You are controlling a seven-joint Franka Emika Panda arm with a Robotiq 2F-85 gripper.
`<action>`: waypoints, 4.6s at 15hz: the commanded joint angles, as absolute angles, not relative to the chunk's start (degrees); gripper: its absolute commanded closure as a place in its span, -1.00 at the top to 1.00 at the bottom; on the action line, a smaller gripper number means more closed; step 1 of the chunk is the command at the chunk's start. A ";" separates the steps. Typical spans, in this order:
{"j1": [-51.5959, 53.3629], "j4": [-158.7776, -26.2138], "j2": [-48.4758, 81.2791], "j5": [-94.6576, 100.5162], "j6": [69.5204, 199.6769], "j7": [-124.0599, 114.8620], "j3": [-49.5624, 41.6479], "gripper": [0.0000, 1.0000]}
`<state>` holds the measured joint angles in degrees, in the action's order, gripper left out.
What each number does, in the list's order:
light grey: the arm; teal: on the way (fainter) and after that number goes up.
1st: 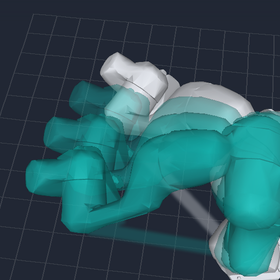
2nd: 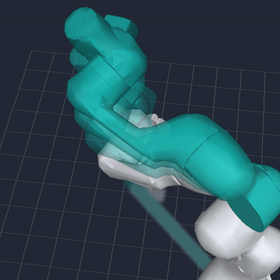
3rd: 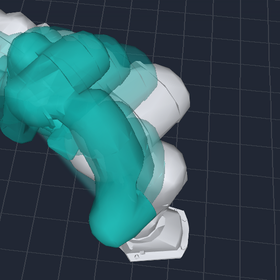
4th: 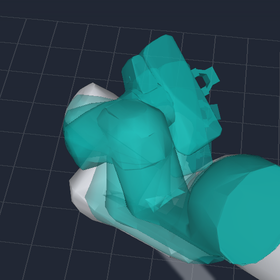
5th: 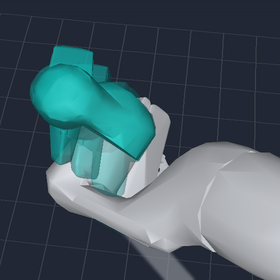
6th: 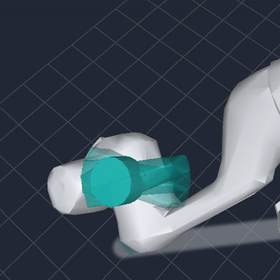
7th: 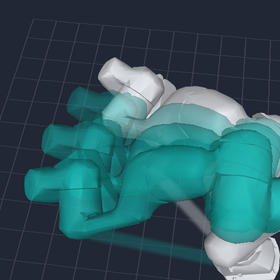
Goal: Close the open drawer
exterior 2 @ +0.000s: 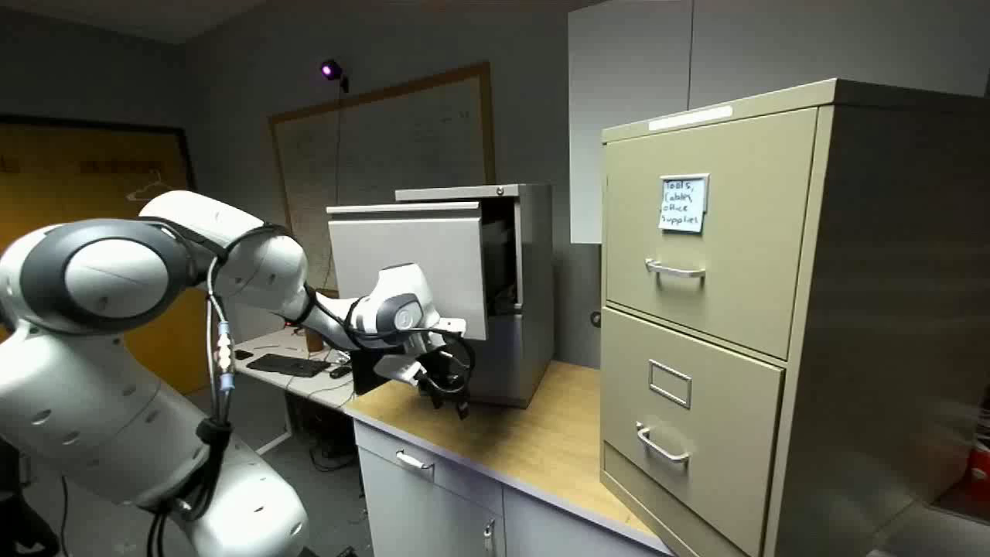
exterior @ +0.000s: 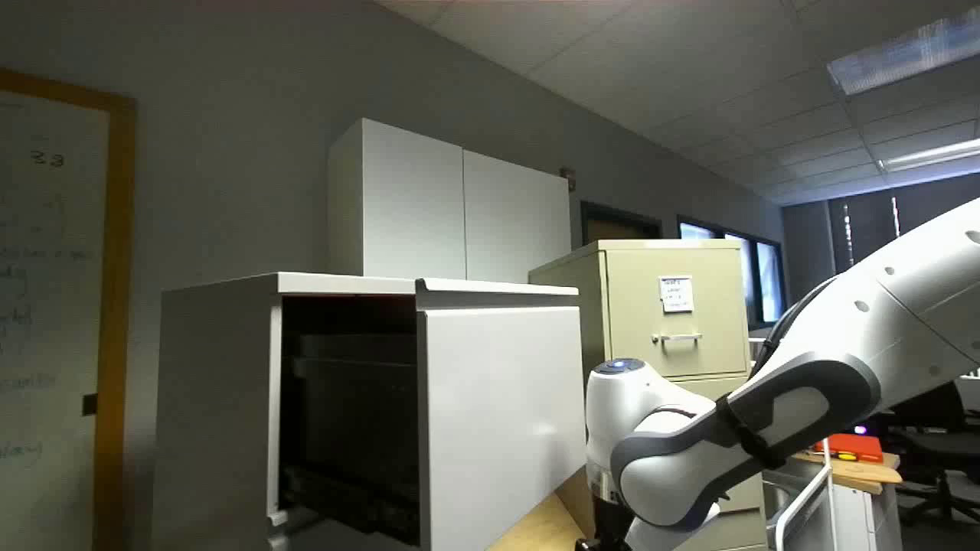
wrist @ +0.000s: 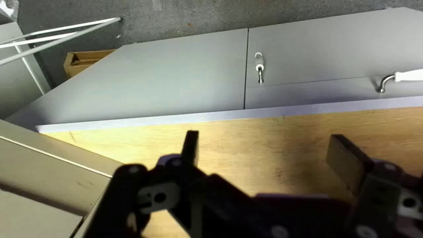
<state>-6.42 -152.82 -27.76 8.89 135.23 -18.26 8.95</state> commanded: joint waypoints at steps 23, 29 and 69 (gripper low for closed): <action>-6.58 -153.43 -34.28 9.71 134.76 -16.88 5.53 1.00; -8.04 -152.99 -42.02 10.96 133.74 -16.63 5.43 1.00; 0.78 -115.55 -19.35 12.84 152.97 -7.09 17.58 -0.95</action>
<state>0.33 -124.00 -25.99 11.19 155.51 -8.81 16.75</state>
